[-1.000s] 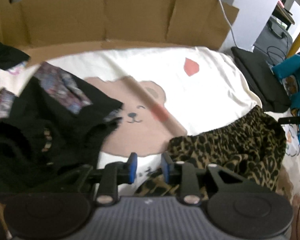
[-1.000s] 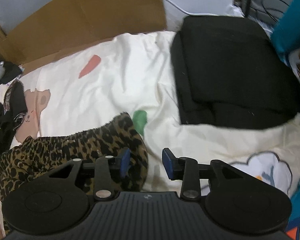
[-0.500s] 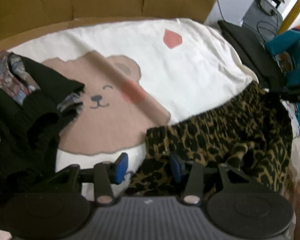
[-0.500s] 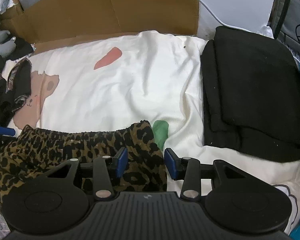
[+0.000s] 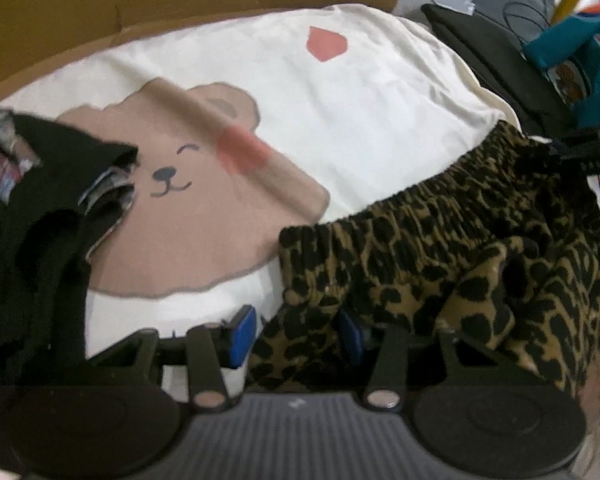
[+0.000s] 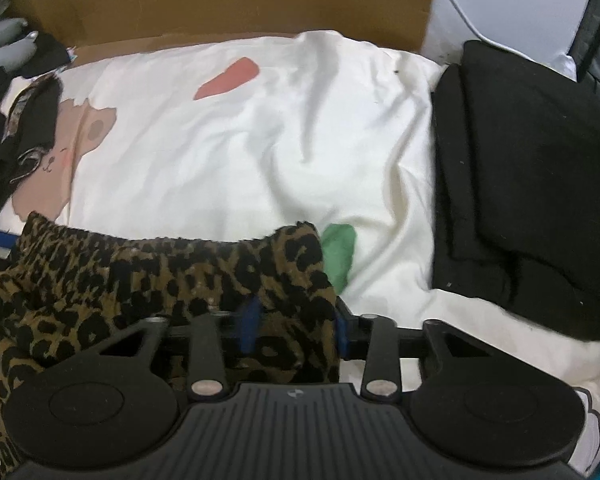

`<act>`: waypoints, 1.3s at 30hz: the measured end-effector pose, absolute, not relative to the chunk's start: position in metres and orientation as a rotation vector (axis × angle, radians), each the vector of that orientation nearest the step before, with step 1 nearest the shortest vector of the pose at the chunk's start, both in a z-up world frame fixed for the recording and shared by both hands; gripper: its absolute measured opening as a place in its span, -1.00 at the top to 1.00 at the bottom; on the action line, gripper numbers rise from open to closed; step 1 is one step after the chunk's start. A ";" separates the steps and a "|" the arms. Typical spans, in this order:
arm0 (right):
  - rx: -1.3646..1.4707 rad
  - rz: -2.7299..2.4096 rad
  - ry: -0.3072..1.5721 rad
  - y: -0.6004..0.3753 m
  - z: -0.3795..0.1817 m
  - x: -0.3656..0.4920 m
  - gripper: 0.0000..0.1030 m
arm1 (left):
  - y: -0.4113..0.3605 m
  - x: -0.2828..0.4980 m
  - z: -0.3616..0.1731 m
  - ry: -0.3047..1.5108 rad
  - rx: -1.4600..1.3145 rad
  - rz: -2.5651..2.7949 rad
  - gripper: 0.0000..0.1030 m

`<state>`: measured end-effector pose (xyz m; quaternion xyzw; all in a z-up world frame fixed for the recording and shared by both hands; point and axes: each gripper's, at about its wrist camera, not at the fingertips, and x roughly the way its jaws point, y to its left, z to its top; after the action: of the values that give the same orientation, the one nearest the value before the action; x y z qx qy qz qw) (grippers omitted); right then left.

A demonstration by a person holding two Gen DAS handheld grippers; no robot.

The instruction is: Fold clothes

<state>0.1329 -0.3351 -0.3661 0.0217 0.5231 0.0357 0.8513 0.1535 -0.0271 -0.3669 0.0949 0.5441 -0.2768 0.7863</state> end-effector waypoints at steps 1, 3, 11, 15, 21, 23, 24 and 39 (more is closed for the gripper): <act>0.050 0.071 1.091 -0.336 -0.363 0.132 0.76 | -0.029 0.153 -0.367 1.164 0.212 -0.606 0.27; 0.058 0.064 1.070 -0.338 -0.357 0.131 0.79 | -0.029 0.151 -0.364 1.156 0.206 -0.625 0.52; 0.071 0.079 0.975 -0.339 -0.322 0.134 0.86 | -0.002 0.146 -0.323 0.975 0.133 -0.537 0.74; 0.095 0.089 0.933 -0.333 -0.304 0.149 0.87 | -0.002 0.155 -0.300 0.884 0.164 -0.498 0.74; 0.079 0.135 0.882 -0.312 -0.290 0.181 0.87 | 0.020 0.177 -0.287 0.840 0.143 -0.407 0.73; 0.078 0.144 0.869 -0.305 -0.287 0.192 0.87 | 0.027 0.183 -0.288 0.839 0.129 -0.378 0.74; 0.076 0.146 0.865 -0.302 -0.286 0.197 0.87 | 0.030 0.185 -0.289 0.839 0.127 -0.366 0.74; 0.089 0.116 0.917 -0.297 -0.323 0.237 0.68 | 0.011 0.218 -0.330 0.940 0.185 -0.267 0.64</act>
<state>0.2365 -0.2975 -0.3229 0.0428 0.4422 0.0559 0.8942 0.2181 0.0110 -0.3302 0.0886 0.4511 -0.1279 0.8788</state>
